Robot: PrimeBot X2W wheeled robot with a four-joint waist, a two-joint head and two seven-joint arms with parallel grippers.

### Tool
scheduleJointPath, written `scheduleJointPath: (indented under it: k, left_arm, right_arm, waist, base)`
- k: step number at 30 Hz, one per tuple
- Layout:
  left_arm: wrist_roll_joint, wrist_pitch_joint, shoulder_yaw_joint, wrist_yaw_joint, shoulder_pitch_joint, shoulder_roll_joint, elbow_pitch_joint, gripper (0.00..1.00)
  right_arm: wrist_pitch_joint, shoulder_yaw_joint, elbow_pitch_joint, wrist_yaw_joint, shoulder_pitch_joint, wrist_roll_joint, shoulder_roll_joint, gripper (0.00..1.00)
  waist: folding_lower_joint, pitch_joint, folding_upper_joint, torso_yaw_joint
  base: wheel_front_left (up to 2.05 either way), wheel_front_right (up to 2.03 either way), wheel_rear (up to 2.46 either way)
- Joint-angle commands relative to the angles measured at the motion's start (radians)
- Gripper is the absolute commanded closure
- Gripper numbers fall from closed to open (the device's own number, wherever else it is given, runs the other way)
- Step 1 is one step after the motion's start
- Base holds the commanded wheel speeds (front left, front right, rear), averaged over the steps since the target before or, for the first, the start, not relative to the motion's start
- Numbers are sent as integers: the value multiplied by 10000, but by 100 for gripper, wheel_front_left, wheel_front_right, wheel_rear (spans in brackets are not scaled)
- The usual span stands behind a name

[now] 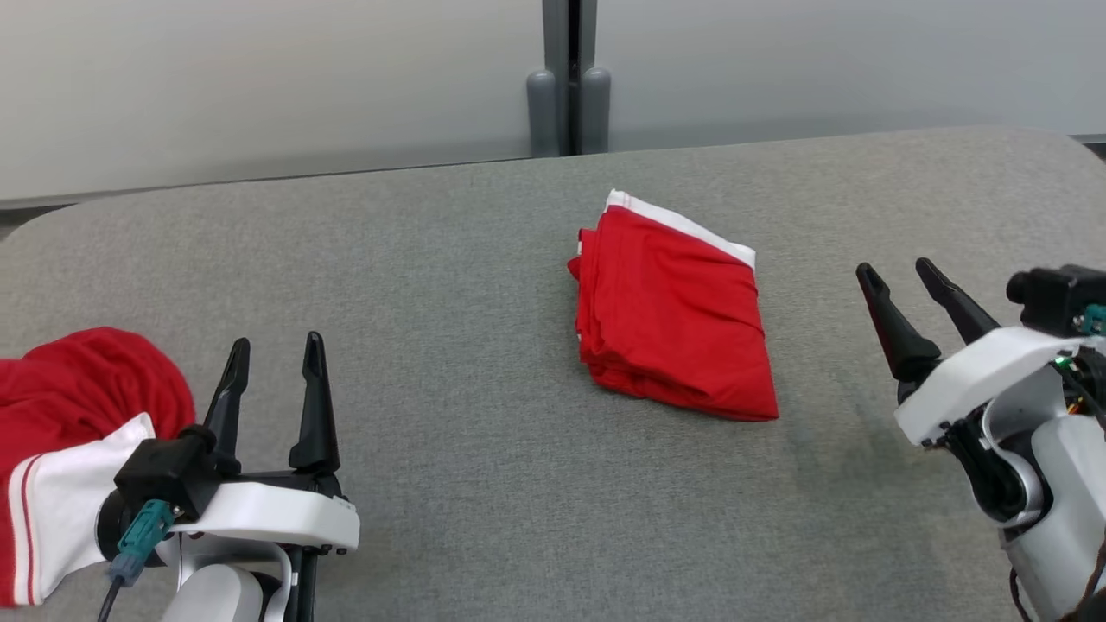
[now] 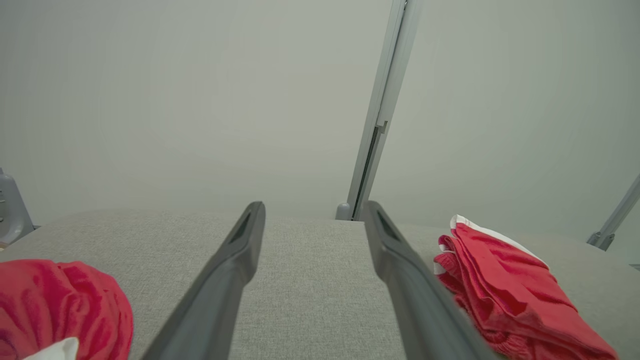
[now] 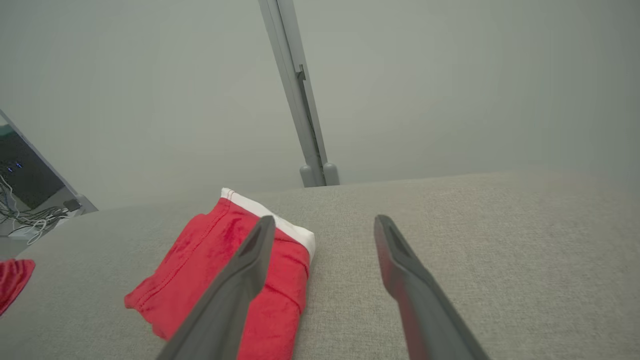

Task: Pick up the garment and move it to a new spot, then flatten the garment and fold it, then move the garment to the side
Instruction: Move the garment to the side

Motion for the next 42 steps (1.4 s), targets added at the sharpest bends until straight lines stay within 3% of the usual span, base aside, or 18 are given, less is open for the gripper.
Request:
scheduleJointPath:
  k: [1,16,22,24,25,26,38,42]
  left_arm:
    - [76,10,-27,21,-174,20,-15,0]
    - [174,-17,-427,-162,-899,-302,179,0]
    - [163,-50,-436,-198,-920,-357,328,0]
    - [175,-60,-437,-196,-941,-374,377,0]
    - [177,-57,-433,-198,-943,-376,396,0]
    - [177,-62,-427,-210,-939,-363,418,0]
    - [275,30,-665,-401,-1088,-183,440,0]
    - [352,143,-911,-559,-1162,-184,371,0]
  right_arm:
    - [391,167,202,0,-354,227,-144,0]
    - [3802,643,3333,0,-2619,2387,-446,0]
    - [4122,774,3887,0,-2660,2962,-367,0]
    - [4045,858,3945,0,-2678,3075,-395,53]
    - [3981,914,3953,0,-2696,3116,-399,67]
    - [3901,970,3937,0,-2709,3128,-394,100]
    - [2675,1777,3663,0,-2782,3586,-599,100]
    - [2445,2118,3659,0,-2838,3794,-667,100]
  waist:
    - [0,299,0,373]
    - [0,1471,0,2061]
    - [0,1515,0,2308]
    - [0,1498,0,2311]
    - [0,1485,0,2297]
    - [0,1465,0,2266]
    - [0,941,0,964]
    - [0,802,0,146]
  base:
    - [0,0,0]
    - [0,0,0]
    - [0,0,0]
    - [0,0,0]
    - [0,0,0]
    - [0,0,0]
    - [0,0,0]
    - [0,0,0]
